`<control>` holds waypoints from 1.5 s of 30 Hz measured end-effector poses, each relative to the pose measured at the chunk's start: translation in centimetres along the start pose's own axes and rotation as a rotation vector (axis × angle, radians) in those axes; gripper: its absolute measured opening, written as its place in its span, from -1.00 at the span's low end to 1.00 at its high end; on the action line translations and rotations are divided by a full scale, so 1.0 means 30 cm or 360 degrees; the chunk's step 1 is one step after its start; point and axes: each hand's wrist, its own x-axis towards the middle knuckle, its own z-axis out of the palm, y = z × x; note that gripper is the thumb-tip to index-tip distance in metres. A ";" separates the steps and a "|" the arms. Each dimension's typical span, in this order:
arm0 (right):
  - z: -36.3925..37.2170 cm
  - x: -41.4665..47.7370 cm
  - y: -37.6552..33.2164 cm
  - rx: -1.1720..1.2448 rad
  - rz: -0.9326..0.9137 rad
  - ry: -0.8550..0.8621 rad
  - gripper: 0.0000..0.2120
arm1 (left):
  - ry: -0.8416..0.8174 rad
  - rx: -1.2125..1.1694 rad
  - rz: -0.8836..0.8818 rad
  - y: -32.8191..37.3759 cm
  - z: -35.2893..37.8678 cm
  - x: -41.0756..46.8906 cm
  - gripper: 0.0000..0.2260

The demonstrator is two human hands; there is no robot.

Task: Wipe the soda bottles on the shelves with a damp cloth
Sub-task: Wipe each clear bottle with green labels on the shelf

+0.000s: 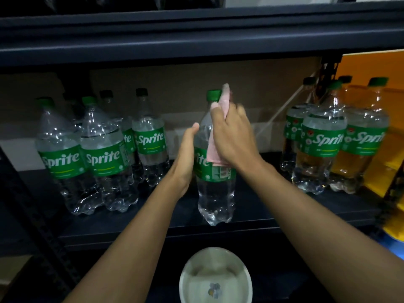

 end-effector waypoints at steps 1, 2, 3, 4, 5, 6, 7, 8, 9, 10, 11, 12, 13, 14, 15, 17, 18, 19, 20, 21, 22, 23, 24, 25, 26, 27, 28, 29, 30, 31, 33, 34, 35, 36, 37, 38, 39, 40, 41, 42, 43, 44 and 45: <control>0.023 -0.028 0.006 0.0020 -0.0043 0.0090 -0.44 | -0.0024 0.0005 -0.0018 -0.003 0.004 -0.005 -0.46; 0.047 -0.063 0.012 0.0045 -0.0104 0.0225 -0.43 | -0.0010 0.0038 -0.0044 -0.004 0.011 -0.006 -0.39; 0.078 -0.103 0.023 0.0058 -0.0159 0.0361 -0.42 | 0.0031 0.0064 -0.0073 -0.015 0.010 0.000 -0.27; 0.112 -0.144 0.039 0.0054 -0.0192 0.0475 -0.41 | 0.0067 0.0050 -0.0108 -0.033 0.008 0.012 -0.16; 0.143 -0.185 0.061 0.0048 -0.0203 0.0552 -0.40 | 0.0062 0.0029 -0.0129 -0.046 0.006 0.024 -0.12; 0.171 -0.226 0.091 0.0051 -0.0197 0.0590 -0.40 | 0.0038 0.0028 -0.0154 -0.053 0.006 0.029 -0.15; 0.196 -0.267 0.122 0.0064 -0.0191 0.0606 -0.40 | 0.0015 0.0034 -0.0152 -0.051 0.007 0.026 -0.20; 0.221 -0.312 0.158 0.0090 -0.0180 0.0603 -0.39 | -0.0005 0.0028 -0.0117 -0.050 0.008 0.024 -0.26; 0.243 -0.360 0.194 0.0138 -0.0157 0.0580 -0.38 | -0.0005 0.0012 -0.0063 -0.052 0.005 0.026 -0.30; 0.260 -0.409 0.225 0.0199 -0.0114 0.0543 -0.36 | 0.0011 -0.0002 -0.0037 -0.052 0.004 0.024 -0.30; 0.271 -0.454 0.253 0.0254 -0.0053 0.0489 -0.34 | 0.0072 -0.0011 -0.0057 -0.053 0.002 0.025 -0.22; 0.279 -0.493 0.275 0.0295 0.0014 0.0427 -0.34 | 0.0135 -0.0023 -0.0102 -0.057 0.000 0.028 -0.10; 0.281 -0.525 0.291 0.0317 0.0068 0.0366 -0.35 | 0.0179 -0.0041 -0.0140 -0.063 -0.002 0.032 0.02; 0.279 -0.547 0.301 0.0326 0.0101 0.0316 -0.35 | 0.0183 -0.0047 -0.0165 -0.066 -0.002 0.032 0.08; 0.271 -0.556 0.303 0.0334 0.0115 0.0279 -0.36 | 0.0180 -0.0048 -0.0174 -0.074 -0.006 0.038 0.08; 0.244 -0.527 0.287 0.0341 0.0104 0.0244 -0.37 | 0.0131 -0.0033 -0.0127 -0.064 -0.004 0.031 -0.04; 0.225 -0.495 0.271 0.0333 0.0071 0.0252 -0.38 | 0.0091 -0.0007 -0.0102 -0.048 0.001 0.019 -0.16; 0.208 -0.456 0.250 0.0325 0.0019 0.0276 -0.39 | 0.0055 0.0005 -0.0078 -0.030 0.006 0.006 -0.27; 0.188 -0.410 0.228 0.0326 -0.0041 0.0309 -0.40 | 0.0029 0.0006 -0.0058 -0.017 0.008 -0.002 -0.34; 0.168 -0.359 0.204 0.0332 -0.0087 0.0340 -0.41 | 0.0002 -0.0009 -0.0049 -0.012 0.006 -0.003 -0.39; 0.145 -0.303 0.174 0.0341 -0.0108 0.0361 -0.41 | -0.0032 -0.0020 -0.0043 -0.008 0.006 -0.007 -0.42; 0.117 -0.245 0.138 0.0350 -0.0107 0.0363 -0.41 | -0.0058 -0.0009 -0.0028 -0.002 0.008 -0.010 -0.45; 0.091 -0.185 0.101 0.0351 -0.0097 0.0346 -0.42 | -0.0074 0.0015 -0.0015 0.004 0.009 -0.014 -0.47; 0.065 -0.128 0.065 0.0342 -0.0095 0.0312 -0.43 | -0.0069 0.0034 -0.0012 0.009 0.008 -0.014 -0.49; 0.043 -0.080 0.034 0.0328 -0.0101 0.0274 -0.45 | -0.0052 0.0052 -0.0013 0.018 0.008 -0.017 -0.49; 0.026 -0.041 0.011 0.0310 -0.0110 0.0245 -0.48 | -0.0023 0.0048 -0.0026 0.027 0.006 -0.020 -0.48; 0.016 -0.013 -0.004 0.0293 -0.0118 0.0234 -0.50 | 0.0001 0.0051 -0.0037 0.034 0.006 -0.022 -0.47; 0.014 0.000 -0.012 0.0281 -0.0118 0.0235 -0.52 | 0.0023 0.0034 -0.0037 0.038 0.006 -0.025 -0.46; 0.019 0.000 -0.013 0.0272 -0.0109 0.0248 -0.52 | 0.0020 0.0010 -0.0038 0.042 0.010 -0.030 -0.45; 0.031 -0.015 -0.010 0.0256 -0.0101 0.0280 -0.51 | -0.0001 -0.0002 -0.0026 0.042 0.016 -0.035 -0.45; 0.075 -0.079 0.012 0.0208 -0.0127 0.0423 -0.49 | 0.0031 0.0058 -0.0003 0.022 0.025 -0.034 -0.35; 0.103 -0.121 0.029 0.0194 -0.0154 0.0509 -0.48 | 0.0063 0.0068 -0.0009 0.004 0.026 -0.029 -0.26; 0.132 -0.166 0.052 0.0181 -0.0173 0.0579 -0.46 | 0.0097 0.0039 -0.0029 -0.016 0.024 -0.018 -0.19; 0.159 -0.215 0.080 0.0158 -0.0186 0.0623 -0.43 | 0.0117 0.0016 -0.0053 -0.033 0.022 -0.006 -0.11; 0.185 -0.263 0.112 0.0131 -0.0203 0.0642 -0.42 | 0.0145 -0.0001 -0.0093 -0.049 0.017 0.007 -0.05; 0.208 -0.309 0.149 0.0116 -0.0216 0.0642 -0.40 | 0.0168 -0.0020 -0.0126 -0.058 0.015 0.019 -0.01; 0.232 -0.354 0.184 0.0129 -0.0204 0.0621 -0.38 | 0.0184 -0.0049 -0.0132 -0.069 0.007 0.034 0.00; 0.251 -0.396 0.217 0.0158 -0.0167 0.0581 -0.36 | 0.0199 -0.0060 -0.0131 -0.084 -0.001 0.050 -0.02; 0.268 -0.437 0.244 0.0187 -0.0117 0.0534 -0.34 | 0.0204 -0.0066 -0.0120 -0.086 -0.003 0.052 -0.03; 0.277 -0.471 0.267 0.0210 -0.0066 0.0490 -0.34 | 0.0216 -0.0053 -0.0116 -0.093 -0.006 0.058 -0.02; 0.283 -0.500 0.285 0.0236 -0.0017 0.0449 -0.35 | 0.0239 -0.0044 -0.0107 -0.099 -0.009 0.062 0.01; 0.283 -0.523 0.297 0.0273 0.0028 0.0409 -0.35 | 0.0253 -0.0037 -0.0101 -0.095 -0.009 0.058 0.05; 0.281 -0.538 0.304 0.0307 0.0052 0.0369 -0.35 | 0.0277 -0.0034 -0.0105 -0.098 -0.012 0.059 0.08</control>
